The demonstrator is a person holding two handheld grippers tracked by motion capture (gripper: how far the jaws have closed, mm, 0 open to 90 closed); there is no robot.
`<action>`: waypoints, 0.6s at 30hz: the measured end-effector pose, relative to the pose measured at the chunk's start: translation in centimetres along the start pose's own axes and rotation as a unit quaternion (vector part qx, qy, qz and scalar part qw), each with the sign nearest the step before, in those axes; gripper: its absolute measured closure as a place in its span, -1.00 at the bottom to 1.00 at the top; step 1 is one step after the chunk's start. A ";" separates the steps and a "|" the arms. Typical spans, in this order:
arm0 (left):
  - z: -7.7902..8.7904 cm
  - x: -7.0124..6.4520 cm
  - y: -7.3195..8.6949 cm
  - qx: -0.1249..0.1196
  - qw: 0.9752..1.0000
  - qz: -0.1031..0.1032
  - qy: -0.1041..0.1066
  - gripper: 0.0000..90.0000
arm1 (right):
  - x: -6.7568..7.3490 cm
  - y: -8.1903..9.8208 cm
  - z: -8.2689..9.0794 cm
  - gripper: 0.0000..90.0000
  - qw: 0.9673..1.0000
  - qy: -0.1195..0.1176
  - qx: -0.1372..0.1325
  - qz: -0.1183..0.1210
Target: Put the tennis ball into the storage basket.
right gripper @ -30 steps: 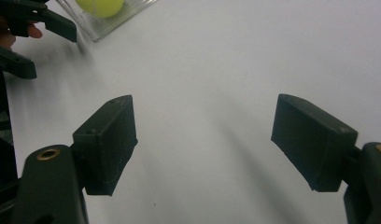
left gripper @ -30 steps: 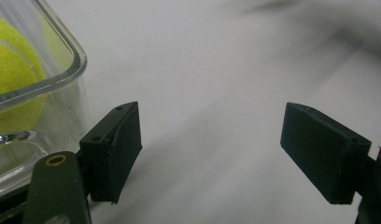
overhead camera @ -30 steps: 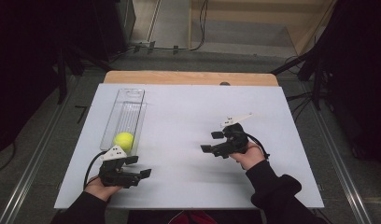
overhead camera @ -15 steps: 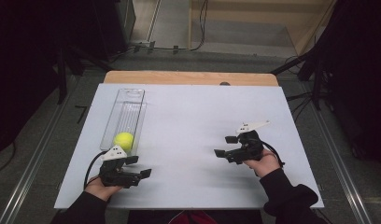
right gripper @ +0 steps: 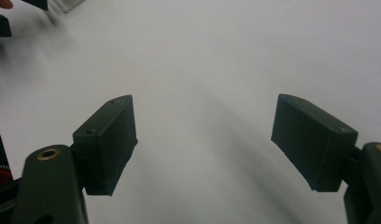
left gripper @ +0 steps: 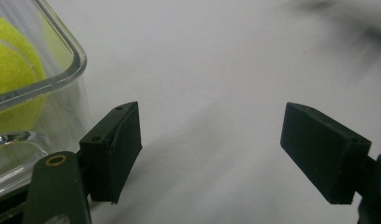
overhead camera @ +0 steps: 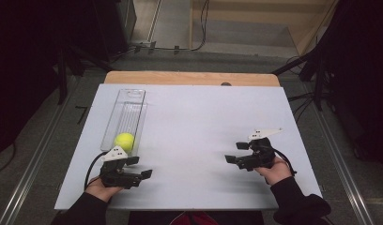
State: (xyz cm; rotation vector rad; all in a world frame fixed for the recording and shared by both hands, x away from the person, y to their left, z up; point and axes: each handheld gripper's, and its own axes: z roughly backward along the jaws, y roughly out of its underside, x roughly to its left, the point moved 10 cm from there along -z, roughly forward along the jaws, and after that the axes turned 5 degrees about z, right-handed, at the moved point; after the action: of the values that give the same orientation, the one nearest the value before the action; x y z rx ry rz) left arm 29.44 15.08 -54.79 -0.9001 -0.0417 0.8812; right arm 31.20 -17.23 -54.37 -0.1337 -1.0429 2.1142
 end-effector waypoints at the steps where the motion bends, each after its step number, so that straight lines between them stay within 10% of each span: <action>1: 0.0 0.0 0.0 0.000 1.000 0.000 0.000 -0.53 | -0.1 0.2 0.1 -0.55 1.000 0.001 0.000 -0.003; 18: 0.0 0.1 -0.1 -0.002 1.000 0.002 -0.001 -0.53 | -1.8 2.7 1.8 -0.55 0.999 0.024 -0.009 -0.035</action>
State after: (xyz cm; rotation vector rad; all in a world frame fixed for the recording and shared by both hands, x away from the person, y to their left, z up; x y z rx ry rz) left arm 29.56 15.18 -54.76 -0.9031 -0.0429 0.8869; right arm 30.12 -20.60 -55.54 -0.1544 -1.0230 2.0297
